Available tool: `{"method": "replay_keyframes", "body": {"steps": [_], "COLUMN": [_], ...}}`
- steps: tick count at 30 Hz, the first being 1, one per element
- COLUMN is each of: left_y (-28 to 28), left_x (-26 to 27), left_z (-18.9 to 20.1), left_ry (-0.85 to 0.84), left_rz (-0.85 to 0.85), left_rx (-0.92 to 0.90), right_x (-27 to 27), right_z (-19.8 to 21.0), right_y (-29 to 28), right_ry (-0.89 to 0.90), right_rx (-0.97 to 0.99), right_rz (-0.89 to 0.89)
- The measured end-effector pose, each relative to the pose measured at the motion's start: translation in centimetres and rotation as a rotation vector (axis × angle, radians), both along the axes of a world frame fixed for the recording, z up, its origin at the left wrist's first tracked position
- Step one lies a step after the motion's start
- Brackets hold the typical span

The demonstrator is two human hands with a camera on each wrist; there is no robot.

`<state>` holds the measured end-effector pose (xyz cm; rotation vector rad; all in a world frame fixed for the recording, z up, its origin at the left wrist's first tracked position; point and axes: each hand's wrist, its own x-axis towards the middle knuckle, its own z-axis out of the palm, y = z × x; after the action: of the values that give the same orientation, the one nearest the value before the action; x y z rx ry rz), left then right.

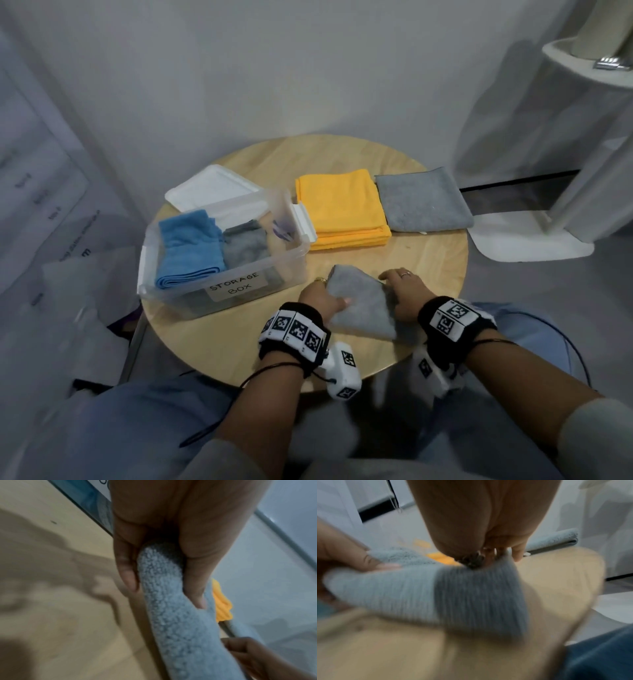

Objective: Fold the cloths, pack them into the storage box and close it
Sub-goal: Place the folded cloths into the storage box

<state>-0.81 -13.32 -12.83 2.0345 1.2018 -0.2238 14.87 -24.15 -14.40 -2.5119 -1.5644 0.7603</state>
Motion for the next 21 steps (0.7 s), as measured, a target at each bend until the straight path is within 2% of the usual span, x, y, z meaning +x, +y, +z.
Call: {"method": "replay_keyframes", "body": {"steps": [2,4,6,9,11,12,14,15,18,19,21], "left_y": [0.1,0.7,2.1,5.9,8.8,10.2,13.0,14.2,16.2,16.5,17.4], "left_x": [-0.6,-1.9,-3.1,-5.7,-7.4,-8.3,-10.2,-11.1,-13.1,-13.6,-14.2], "left_z": [2.5,5.6,8.8,12.9,14.4,14.4,13.1,11.7,7.1,6.3,5.0], "left_ry": [-0.109,-0.229,-0.349,-0.594,-0.762,-0.765,-0.566,-0.410,0.068,0.145,0.109], "left_rz": [-0.110,-0.148,-0.156,-0.012,0.171,0.241,0.260,0.192,-0.102,-0.141,-0.109], "left_rx": [0.023,-0.007,-0.065,-0.068,0.135,0.302,0.572,0.609,0.462,0.428,0.343], "right_x": [-0.5,-1.7,-3.0,-5.9,-7.4,-8.0,-8.5,-8.7,-8.9,-8.8,-8.8], "right_z": [2.8,5.8,8.3,11.2,12.7,13.3,13.6,13.3,10.9,9.5,6.9], "right_y": [0.8,1.8,2.6,5.1,7.9,9.7,14.0,16.3,21.9,23.3,25.1], "right_ry": [0.322,0.588,0.627,0.779,0.922,0.969,1.009,0.997,0.912,0.895,0.776], "right_rx": [0.093,0.139,0.148,0.322,0.434,0.460,0.441,0.403,0.191,0.135,0.024], "right_rz": [-0.007,0.083,0.136,0.077,0.011,-0.026,-0.098,-0.113,-0.137,-0.166,-0.171]}}
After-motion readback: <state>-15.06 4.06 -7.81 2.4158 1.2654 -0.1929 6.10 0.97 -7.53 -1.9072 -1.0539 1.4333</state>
